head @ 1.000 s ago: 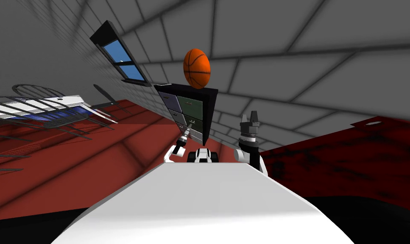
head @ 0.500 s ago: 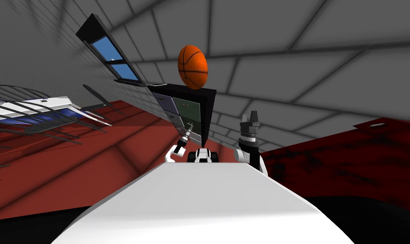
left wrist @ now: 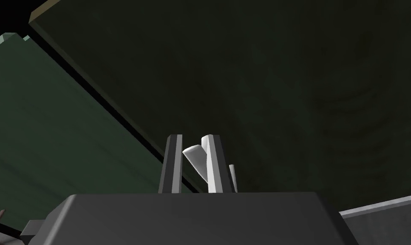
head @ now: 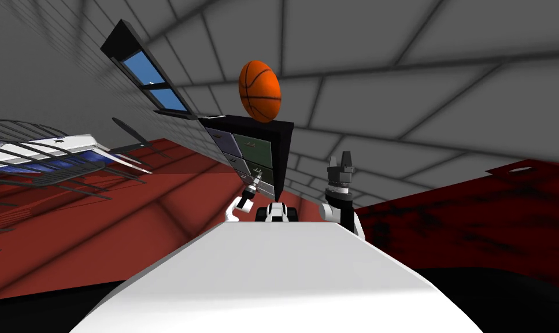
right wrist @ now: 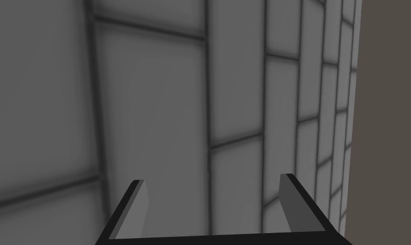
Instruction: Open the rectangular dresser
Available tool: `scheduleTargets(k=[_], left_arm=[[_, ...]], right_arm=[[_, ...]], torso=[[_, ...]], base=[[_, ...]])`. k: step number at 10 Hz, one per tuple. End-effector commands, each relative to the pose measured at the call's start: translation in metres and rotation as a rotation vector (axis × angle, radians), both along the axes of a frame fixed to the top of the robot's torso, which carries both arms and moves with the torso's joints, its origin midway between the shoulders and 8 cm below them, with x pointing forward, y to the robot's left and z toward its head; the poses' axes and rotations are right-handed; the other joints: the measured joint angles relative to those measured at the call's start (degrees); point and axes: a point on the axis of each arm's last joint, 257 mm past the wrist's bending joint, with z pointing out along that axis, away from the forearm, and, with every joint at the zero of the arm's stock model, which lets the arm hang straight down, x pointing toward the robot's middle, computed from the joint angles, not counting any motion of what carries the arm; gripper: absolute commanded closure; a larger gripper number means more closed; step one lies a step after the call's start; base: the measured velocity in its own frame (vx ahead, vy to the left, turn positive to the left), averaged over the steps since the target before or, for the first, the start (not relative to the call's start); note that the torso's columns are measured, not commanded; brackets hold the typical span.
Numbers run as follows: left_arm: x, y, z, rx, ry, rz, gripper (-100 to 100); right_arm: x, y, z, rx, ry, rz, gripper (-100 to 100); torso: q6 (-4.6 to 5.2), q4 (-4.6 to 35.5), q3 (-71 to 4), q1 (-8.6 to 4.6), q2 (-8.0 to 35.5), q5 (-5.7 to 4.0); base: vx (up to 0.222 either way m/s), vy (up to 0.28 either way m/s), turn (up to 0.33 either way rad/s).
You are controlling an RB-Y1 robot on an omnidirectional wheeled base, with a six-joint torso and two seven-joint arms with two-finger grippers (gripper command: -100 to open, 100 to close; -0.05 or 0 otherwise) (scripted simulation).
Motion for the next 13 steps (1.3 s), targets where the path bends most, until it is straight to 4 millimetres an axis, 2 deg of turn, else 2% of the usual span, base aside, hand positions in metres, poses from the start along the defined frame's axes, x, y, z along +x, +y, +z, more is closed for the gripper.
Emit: scheduleTargets(k=[1,4,7,8,10,13], left_arm=[[-0.005,0.005,-0.005,0.006,0.018,0.002,100],[-0.01,0.002,-0.006,0.004,0.022,-0.007,100],[-0.016,0.003,-0.009,0.006,0.032,-0.012,100],[-0.01,0.0,0.008,0.002,0.015,-0.017,-100],[-0.008,0.0,0.019,0.004,0.015,-0.017,-100],[-0.004,0.001,0.036,0.006,0.015,-0.017,-100]], right_arm=[[0.0,0.0,0.0,0.0,0.0,0.0,0],[0.0,0.0,0.0,0.0,0.0,0.0,0],[0.0,0.0,0.0,0.0,0.0,0.0,0],[0.0,0.0,0.0,0.0,0.0,0.0,0],[0.0,0.0,0.0,0.0,0.0,0.0,0],[0.0,0.0,0.0,0.0,0.0,0.0,0]], torso=[[0.0,0.1,0.0,0.06,0.1,0.01],[0.12,0.2,-0.4,-0.42,-0.5,-0.16],[0.03,0.1,-0.1,-0.06,-0.2,-0.03],[0.04,0.0,-0.1,-0.15,-0.2,-0.03],[0.2,0.1,-0.5,-0.59,-0.7,-0.18],[0.2,0.2,-0.1,-0.44,-0.1,-0.14]], base=[[-0.189,0.067,0.031],[-0.126,0.051,0.018],[-0.174,0.093,0.025],[-0.11,0.026,0.003],[0.006,-0.01,-0.004],[0.014,-0.013,-0.004]])
